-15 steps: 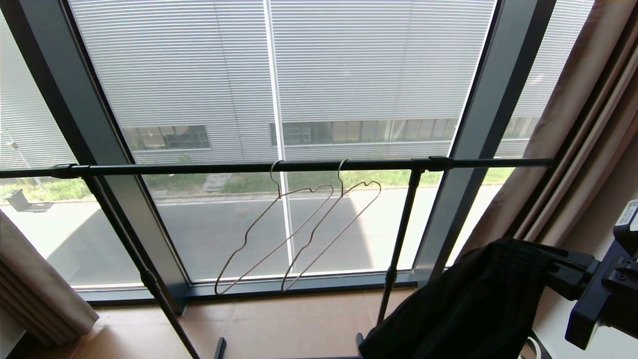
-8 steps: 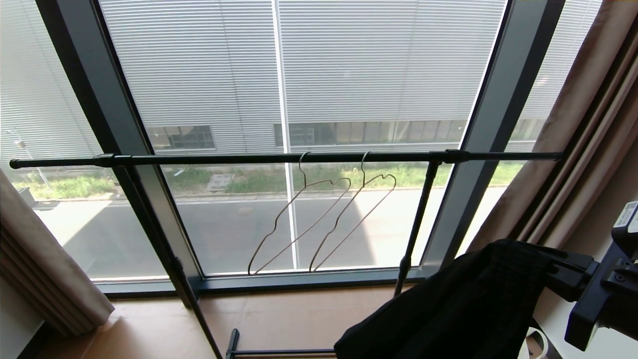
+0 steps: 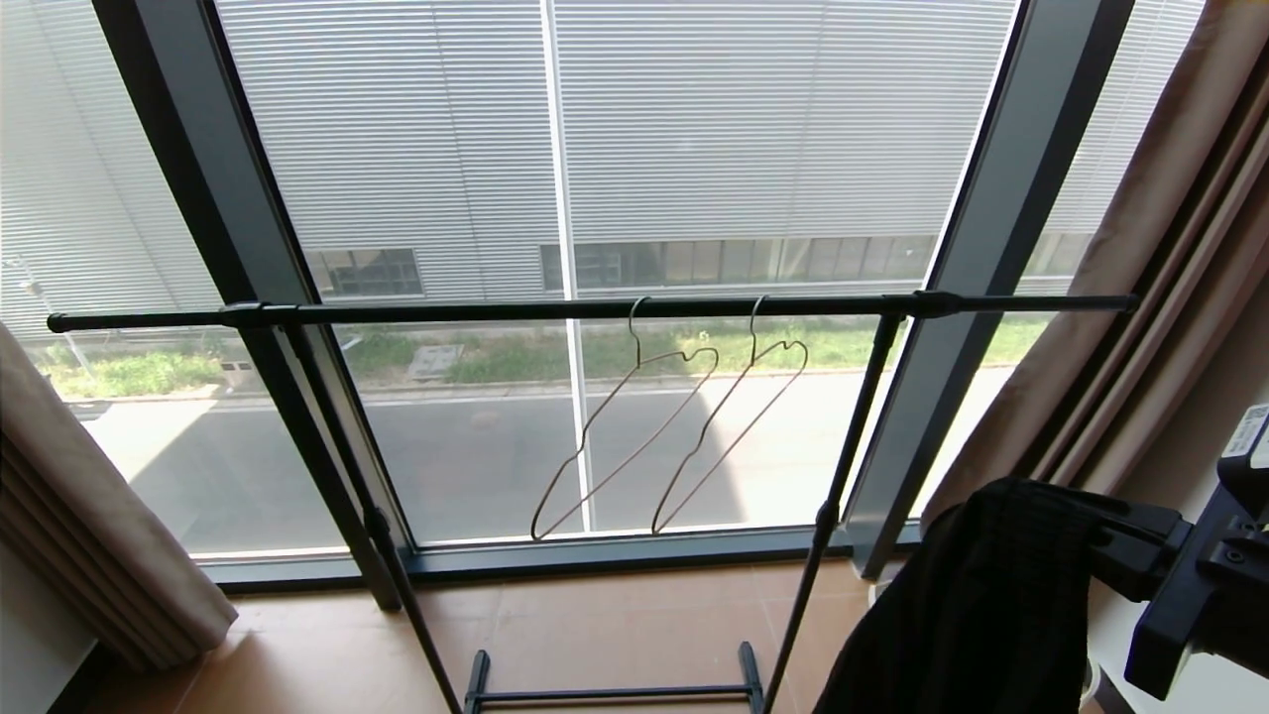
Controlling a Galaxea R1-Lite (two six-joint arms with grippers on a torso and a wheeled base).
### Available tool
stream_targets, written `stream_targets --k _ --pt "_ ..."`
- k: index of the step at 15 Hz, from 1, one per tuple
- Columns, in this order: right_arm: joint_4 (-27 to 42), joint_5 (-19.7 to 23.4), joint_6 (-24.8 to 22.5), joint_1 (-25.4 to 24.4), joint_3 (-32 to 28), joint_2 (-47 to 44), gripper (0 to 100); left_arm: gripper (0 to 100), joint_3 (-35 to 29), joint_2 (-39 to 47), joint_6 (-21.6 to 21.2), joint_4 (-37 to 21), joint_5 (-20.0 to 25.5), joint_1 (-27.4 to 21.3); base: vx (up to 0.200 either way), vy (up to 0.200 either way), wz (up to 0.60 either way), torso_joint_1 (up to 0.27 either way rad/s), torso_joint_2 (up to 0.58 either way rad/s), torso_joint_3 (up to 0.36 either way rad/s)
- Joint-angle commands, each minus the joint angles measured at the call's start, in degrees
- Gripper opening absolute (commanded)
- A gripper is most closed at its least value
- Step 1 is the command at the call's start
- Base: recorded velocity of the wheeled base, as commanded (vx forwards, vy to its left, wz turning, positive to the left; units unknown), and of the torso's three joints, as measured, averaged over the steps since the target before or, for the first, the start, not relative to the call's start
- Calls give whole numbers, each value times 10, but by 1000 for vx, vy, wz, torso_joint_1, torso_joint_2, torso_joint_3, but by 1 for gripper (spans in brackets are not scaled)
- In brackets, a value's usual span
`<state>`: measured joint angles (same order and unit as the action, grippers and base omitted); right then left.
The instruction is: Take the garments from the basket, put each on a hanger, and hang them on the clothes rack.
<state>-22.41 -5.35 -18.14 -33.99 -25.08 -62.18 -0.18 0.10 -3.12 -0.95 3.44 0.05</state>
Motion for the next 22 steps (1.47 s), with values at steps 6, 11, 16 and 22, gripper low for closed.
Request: stream_targets --k 6,11,16,22 --pt "0 -21 -29 0 -1 3 0 100 0 0 -10 0 1 -1 0 0 0 0 0 0" --pt "1 -71 -26 -1 -2 -36 0 100 0 2 -8 0 1 -3 0 0 0 0 0 0" --pt "0 -99 27 -25 -2 -75 0 100 0 24 -8 0 -4 7 0 0 0 0 0 0" --pt "-1 -102 184 -93 -63 -143 0 100 -1 156 14 0 -8 8 0 0 0 0 0 0"
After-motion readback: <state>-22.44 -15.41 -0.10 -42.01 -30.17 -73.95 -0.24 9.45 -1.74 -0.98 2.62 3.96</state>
